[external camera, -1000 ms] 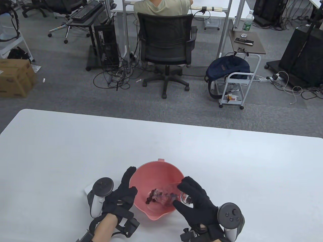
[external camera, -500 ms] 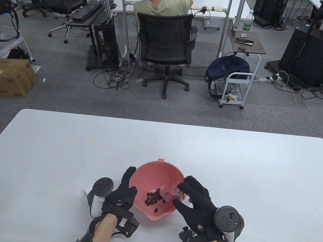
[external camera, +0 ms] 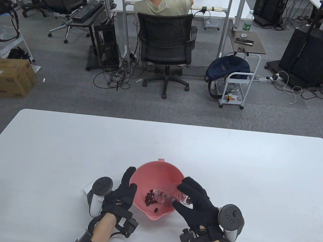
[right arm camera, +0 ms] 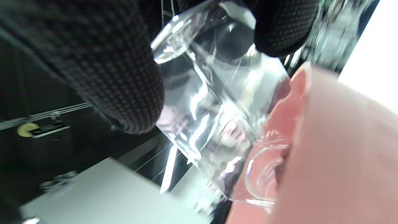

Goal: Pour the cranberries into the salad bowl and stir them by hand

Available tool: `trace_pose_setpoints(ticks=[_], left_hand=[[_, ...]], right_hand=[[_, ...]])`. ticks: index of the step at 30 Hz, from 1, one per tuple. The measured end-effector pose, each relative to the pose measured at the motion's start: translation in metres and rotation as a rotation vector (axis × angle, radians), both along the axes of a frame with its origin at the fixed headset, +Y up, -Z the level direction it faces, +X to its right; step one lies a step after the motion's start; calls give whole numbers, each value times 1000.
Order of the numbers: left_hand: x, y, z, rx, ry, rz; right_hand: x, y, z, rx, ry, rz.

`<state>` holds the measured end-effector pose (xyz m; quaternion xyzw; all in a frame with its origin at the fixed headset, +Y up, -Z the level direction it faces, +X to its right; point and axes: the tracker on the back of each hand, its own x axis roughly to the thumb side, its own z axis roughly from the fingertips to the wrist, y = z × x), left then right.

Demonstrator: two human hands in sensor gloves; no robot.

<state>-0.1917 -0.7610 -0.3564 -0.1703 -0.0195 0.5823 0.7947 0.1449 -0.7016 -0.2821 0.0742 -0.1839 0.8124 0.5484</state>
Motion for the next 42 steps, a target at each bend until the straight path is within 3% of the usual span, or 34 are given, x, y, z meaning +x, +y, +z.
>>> trace_pose_setpoints(ticks=[1,3,4,5,6,7,9,10,11,12,14,15,16,18,20,21,22,24,26,27,28,29,31,32,33,35,37,38,40,42], left_hand=[[0,0,0,-2,-4,5],[0,0,-1,-6,-14,14],[0,1,-1,-5,-15,14],[0,0,-1,-2,-13,11],[0,0,-1,-1,-12,10],[0,0,-1,1,-12,14],[0,0,0,2,-8,15],[0,-1,0,4,-6,13],[0,-1,0,6,-6,13],[0,-1,0,5,-7,16],[0,0,0,5,-8,15],[0,0,0,6,-5,13],[0,-1,0,7,-4,12],[0,-1,0,7,-6,14],[0,0,0,7,-2,13],[0,-1,0,9,0,11],[0,-1,0,9,0,10],[0,-1,0,8,-2,12],[0,-1,0,9,0,10],[0,-1,0,10,2,9],[0,-1,0,10,2,9],[0,-1,0,9,0,11],[0,-1,0,9,1,8],[0,-1,0,10,3,7],[0,-1,0,11,3,7],[0,-1,0,10,0,7],[0,-1,0,11,2,4],[0,-1,0,11,3,4],[0,-1,0,11,2,5],[0,-1,0,11,2,3]], right_hand=[[1,0,-2,5,27,22],[1,-1,-3,-38,152,-106],[0,0,-1,-21,124,-135],[0,3,1,14,20,-70],[2,5,1,33,3,7],[2,6,0,25,48,38],[1,3,0,-11,134,-80],[0,4,2,11,67,-113],[1,5,2,24,6,-35],[2,6,1,33,25,39],[2,3,-1,-18,130,-46],[1,2,1,-11,123,-113],[0,5,3,20,23,-88],[3,8,2,37,32,55],[3,4,1,-11,139,-71],[1,4,3,5,107,-153],[2,6,4,27,16,-90],[5,8,1,22,58,33],[2,6,3,4,140,-110],[1,7,5,25,84,-135],[2,9,5,52,1,-20],[3,11,4,62,13,49],[3,7,2,0,142,-9],[0,7,4,17,112,-114],[0,8,5,40,15,-67],[3,10,2,31,42,53],[3,6,1,-15,164,-106],[2,7,4,6,96,-172],[5,12,4,54,-7,19],[7,11,2,-2,94,21]])
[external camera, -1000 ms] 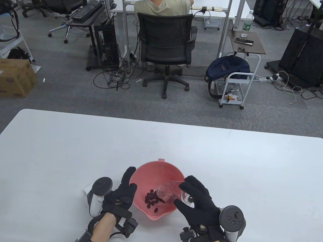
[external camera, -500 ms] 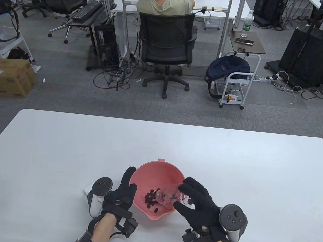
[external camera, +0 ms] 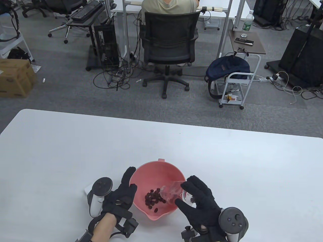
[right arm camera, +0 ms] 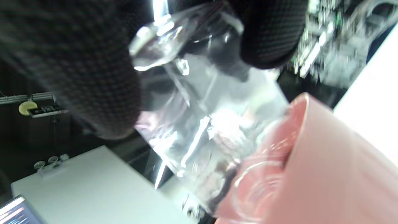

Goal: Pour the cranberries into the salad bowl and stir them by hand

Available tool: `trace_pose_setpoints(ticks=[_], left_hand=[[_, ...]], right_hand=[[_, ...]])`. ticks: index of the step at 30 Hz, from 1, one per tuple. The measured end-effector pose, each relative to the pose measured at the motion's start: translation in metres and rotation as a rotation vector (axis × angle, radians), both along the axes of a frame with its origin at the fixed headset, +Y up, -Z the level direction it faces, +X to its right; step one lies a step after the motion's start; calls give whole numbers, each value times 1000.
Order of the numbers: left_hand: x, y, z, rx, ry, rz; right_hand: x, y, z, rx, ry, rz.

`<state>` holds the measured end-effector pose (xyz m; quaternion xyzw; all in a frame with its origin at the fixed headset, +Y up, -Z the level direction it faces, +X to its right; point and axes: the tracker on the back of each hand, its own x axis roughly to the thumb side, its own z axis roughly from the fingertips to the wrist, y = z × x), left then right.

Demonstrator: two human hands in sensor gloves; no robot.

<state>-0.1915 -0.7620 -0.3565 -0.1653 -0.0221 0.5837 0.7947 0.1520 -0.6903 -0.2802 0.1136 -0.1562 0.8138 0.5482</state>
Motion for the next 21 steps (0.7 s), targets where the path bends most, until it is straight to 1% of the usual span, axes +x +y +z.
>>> trace_pose_setpoints(ticks=[1,2,3,4,5,6,7,8,9,10,11,12,13,14,15,16,17,18,19,20,21], left_hand=[[0,0,0,1,2,-2],[0,0,0,2,3,-2],[0,0,0,1,2,-1],[0,0,0,0,0,0],[0,0,0,1,1,-1],[0,0,0,1,2,-3],[0,0,0,2,4,-3],[0,0,0,2,5,-3],[0,0,0,2,3,-3],[0,0,0,2,2,-3],[0,0,0,2,3,-3],[0,0,0,2,4,-5],[0,0,0,3,5,-6],[0,-1,0,3,5,-5],[0,-1,0,2,3,-4],[0,-1,0,2,3,-5],[0,0,0,2,3,-6],[0,-1,0,3,3,-7],[0,-1,0,3,4,-6],[0,-1,0,3,4,-5],[0,-1,0,2,3,-5]], right_hand=[[-1,-2,1,-9,65,-136],[-4,0,4,15,-12,-209],[-3,2,5,42,-93,-124],[-1,5,4,71,-103,26],[-1,5,3,32,-46,44],[-1,3,3,11,26,-29],[-3,2,4,16,33,-124],[-4,3,6,43,-66,-133],[-3,5,6,67,-119,-16],[-2,6,4,49,-108,69],[-1,5,3,9,-68,65],[-2,1,3,-8,2,-44],[-4,1,5,14,-16,-124],[-5,3,5,55,-64,-112],[-4,5,5,71,-77,-31],[-5,6,5,45,-79,19],[-5,4,5,7,-50,49],[-5,2,6,25,-36,16],[-6,2,6,46,-51,-71],[-7,4,7,61,-65,-86],[-8,6,6,68,-86,-20]])
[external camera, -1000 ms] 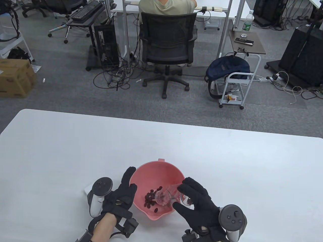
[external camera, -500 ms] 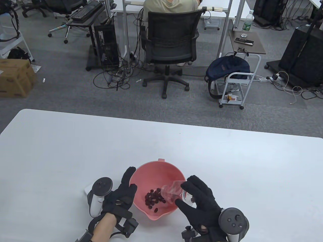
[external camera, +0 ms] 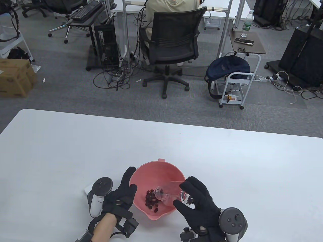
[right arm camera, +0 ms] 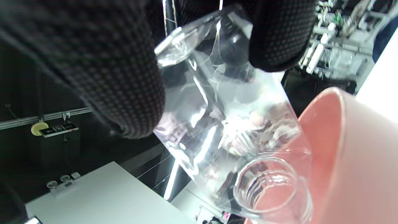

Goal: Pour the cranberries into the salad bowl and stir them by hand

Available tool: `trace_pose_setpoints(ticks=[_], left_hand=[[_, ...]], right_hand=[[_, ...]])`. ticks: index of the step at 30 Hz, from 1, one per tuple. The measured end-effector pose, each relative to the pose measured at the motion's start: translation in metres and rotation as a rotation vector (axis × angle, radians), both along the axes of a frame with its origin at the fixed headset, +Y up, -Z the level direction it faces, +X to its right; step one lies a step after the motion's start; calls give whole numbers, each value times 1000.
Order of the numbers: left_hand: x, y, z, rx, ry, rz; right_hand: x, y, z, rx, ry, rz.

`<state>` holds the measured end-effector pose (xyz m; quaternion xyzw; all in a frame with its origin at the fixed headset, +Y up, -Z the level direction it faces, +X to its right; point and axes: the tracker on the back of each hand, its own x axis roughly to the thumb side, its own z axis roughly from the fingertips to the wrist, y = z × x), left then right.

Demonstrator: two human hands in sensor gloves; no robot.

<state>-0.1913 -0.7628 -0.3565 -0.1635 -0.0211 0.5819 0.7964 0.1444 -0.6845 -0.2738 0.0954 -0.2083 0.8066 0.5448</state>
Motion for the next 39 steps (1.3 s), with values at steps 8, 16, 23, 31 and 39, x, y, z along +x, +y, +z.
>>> trace_pose_setpoints(ticks=[8,16,23,31,39], left_hand=[[0,0,0,0,-1,-3],[0,0,0,0,1,-1],[0,0,0,1,2,-3],[-1,0,0,1,2,-2],[-1,-1,0,0,2,-2]], right_hand=[[7,-5,-2,-47,-24,-29],[19,-16,-12,-176,-10,-163],[36,-30,-20,-243,-92,-280],[46,-40,-24,-300,-153,-325],[51,-47,-28,-328,-150,-388]])
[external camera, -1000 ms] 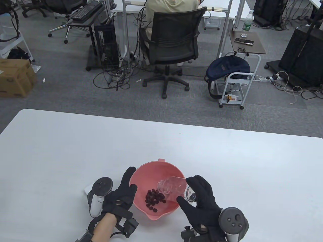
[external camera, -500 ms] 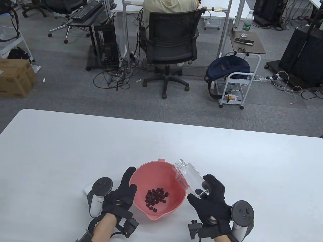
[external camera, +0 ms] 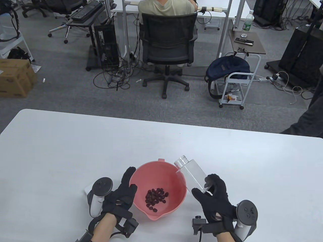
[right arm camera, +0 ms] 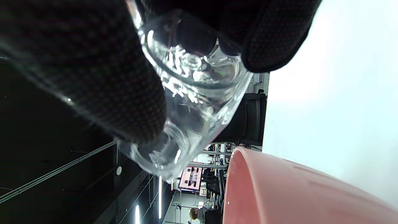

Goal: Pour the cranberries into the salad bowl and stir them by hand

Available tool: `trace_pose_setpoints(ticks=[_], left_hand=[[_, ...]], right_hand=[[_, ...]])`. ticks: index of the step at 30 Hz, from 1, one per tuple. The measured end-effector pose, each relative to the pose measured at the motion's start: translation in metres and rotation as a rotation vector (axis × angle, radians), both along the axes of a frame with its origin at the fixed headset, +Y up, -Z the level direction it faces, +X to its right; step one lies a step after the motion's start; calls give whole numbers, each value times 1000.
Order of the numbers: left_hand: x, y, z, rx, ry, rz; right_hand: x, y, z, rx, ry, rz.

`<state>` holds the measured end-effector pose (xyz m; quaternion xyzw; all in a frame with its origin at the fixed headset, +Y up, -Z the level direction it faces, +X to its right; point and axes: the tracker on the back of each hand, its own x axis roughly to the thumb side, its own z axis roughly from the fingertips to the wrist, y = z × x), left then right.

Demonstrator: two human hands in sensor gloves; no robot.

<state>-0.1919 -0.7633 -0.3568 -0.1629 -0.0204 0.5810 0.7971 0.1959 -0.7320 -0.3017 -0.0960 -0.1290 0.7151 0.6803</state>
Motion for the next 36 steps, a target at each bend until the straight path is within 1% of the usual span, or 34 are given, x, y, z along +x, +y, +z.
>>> trace_pose_setpoints(ticks=[4,11,16,18,23,26,28,31,36], left_hand=[[0,0,0,0,0,0],[0,0,0,0,1,0],[0,0,0,0,1,1],[0,0,0,0,2,0],[0,-1,0,-2,0,3],[0,-1,0,-3,-2,5],[0,-1,0,-3,-3,5],[0,0,0,-5,-4,8],[0,0,0,-7,-5,11]], right_hand=[[1,-4,-3,-30,20,-10],[7,-19,-12,-106,16,12],[12,-33,-18,-175,-51,172],[14,-39,-20,-205,-71,208],[19,-54,-25,-317,-105,334],[20,-59,-29,-395,-79,360],[20,-61,-30,-445,-71,409],[19,-65,-32,-497,-43,447],[17,-68,-33,-559,-40,527]])
